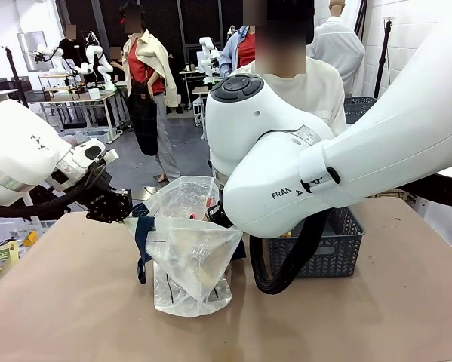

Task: Transfer purchased items from the store into the shopping bag.
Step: Move the Reusable shopping bag to the right side of the table.

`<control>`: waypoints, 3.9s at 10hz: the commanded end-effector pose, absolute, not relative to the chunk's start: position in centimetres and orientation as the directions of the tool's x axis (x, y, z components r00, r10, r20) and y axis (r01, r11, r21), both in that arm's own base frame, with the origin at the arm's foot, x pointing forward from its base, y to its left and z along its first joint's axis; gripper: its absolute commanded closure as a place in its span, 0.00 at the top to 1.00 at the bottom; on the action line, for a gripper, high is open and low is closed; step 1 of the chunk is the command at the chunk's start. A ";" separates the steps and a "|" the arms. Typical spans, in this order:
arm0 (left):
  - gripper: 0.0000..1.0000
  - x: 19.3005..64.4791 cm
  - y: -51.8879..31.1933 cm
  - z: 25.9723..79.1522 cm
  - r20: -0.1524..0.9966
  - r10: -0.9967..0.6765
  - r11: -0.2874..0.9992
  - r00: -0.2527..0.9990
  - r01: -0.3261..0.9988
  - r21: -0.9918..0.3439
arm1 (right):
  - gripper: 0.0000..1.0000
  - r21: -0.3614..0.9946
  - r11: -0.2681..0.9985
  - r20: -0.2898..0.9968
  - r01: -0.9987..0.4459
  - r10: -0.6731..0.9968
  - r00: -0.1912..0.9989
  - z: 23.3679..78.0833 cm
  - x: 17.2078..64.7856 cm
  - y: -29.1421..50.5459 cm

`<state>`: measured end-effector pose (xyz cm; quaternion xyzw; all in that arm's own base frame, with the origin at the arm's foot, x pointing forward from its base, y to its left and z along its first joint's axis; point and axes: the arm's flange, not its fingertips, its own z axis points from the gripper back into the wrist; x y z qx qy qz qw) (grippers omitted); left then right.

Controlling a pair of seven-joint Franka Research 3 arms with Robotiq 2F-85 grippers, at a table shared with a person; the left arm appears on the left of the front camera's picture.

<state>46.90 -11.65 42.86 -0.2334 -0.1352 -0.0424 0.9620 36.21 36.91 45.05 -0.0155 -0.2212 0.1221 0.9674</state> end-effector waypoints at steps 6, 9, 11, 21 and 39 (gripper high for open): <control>0.00 46.9 -11.3 43.0 0.280 -0.012 0.890 0.960 0.138 -0.434 | 0.00 -0.086 0.970 0.424 -0.225 0.240 0.873 45.1 36.2 36.8; 0.00 46.9 -11.3 43.0 0.280 -0.012 0.890 0.960 0.138 -0.434 | 0.00 -0.086 0.970 0.424 -0.225 0.240 0.873 45.1 36.2 36.8; 0.00 46.9 -11.3 43.0 0.280 -0.012 0.890 0.960 0.138 -0.434 | 0.00 -0.086 0.970 0.424 -0.225 0.240 0.873 45.1 36.2 36.8; 0.00 46.9 -11.3 43.0 0.280 -0.012 0.890 0.960 0.138 -0.434 | 0.00 -0.086 0.970 0.424 -0.225 0.240 0.873 45.1 36.2 36.8; 0.00 46.9 -11.3 43.0 0.280 -0.012 0.890 0.960 0.138 -0.434 | 0.00 -0.086 0.970 0.424 -0.225 0.240 0.873 45.1 36.2 36.8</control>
